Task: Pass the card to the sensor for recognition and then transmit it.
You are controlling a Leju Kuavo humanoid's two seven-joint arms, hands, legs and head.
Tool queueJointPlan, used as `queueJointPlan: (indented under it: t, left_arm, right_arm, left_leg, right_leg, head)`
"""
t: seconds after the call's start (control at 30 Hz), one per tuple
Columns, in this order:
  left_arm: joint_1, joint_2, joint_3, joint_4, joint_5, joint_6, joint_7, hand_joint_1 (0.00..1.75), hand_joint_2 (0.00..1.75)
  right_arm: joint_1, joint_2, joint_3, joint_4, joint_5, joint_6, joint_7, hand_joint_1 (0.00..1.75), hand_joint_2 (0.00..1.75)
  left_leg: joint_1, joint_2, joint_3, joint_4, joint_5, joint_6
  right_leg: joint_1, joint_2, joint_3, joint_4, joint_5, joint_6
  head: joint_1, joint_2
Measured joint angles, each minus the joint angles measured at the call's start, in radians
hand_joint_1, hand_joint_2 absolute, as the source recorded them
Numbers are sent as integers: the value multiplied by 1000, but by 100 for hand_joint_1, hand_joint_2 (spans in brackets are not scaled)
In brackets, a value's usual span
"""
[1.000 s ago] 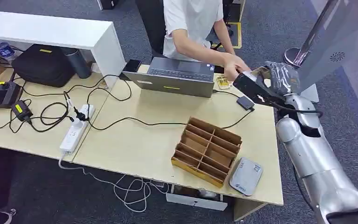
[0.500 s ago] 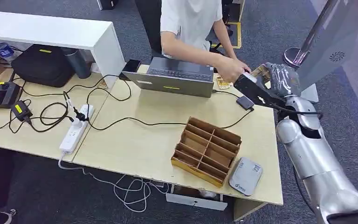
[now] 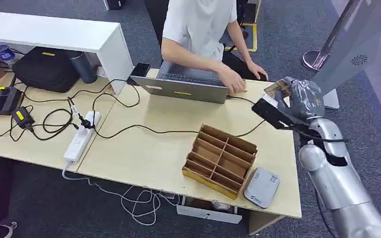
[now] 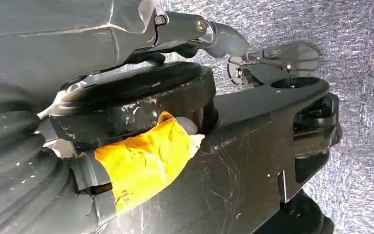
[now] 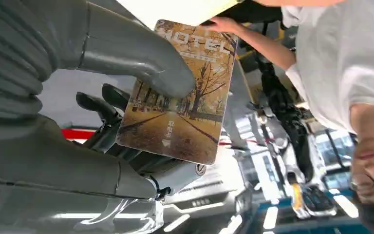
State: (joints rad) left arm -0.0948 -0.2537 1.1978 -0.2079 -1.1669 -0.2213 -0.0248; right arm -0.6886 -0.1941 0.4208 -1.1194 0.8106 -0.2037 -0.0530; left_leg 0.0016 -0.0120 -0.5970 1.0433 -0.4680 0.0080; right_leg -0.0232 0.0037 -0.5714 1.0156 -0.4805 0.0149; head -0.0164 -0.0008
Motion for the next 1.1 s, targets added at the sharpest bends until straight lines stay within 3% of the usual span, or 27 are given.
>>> queueJointPlan:
  t: [0.3, 0.57, 0.77, 1.1]
  left_arm:
    - [0, 2, 29, 0, 21, -2, 0, 0, 175]
    - [1, 3, 42, 0, 22, -8, -7, 0, 175]
    - [1, 5, 42, 0, 18, -12, -8, 0, 175]
    - [0, 6, 42, 0, 1, -20, -8, 0, 175]
  right_arm:
    - [299, -97, -90, -284, 37, -63, -64, 175, 175]
    - [527, -124, -182, -433, 66, -96, -110, 175, 175]
    - [615, -124, -200, -463, 85, -102, -115, 175, 175]
    - [667, -97, -190, -418, 143, -101, -106, 175, 175]
  left_leg:
    - [0, 0, -1, 0, -1, 1]
    - [0, 0, -1, -1, -1, 1]
    - [0, 1, -1, -1, -1, 1]
    - [0, 1, -1, -1, -1, 1]
  right_leg:
    - [0, 0, 0, -1, 0, 0]
    - [0, -1, 0, -1, -1, 1]
    - [0, 0, 0, -1, 0, 0]
    - [0, 0, 0, -1, 0, 0]
  head:
    - [0, 0]
    - [0, 0]
    - [0, 0]
    - [0, 0]
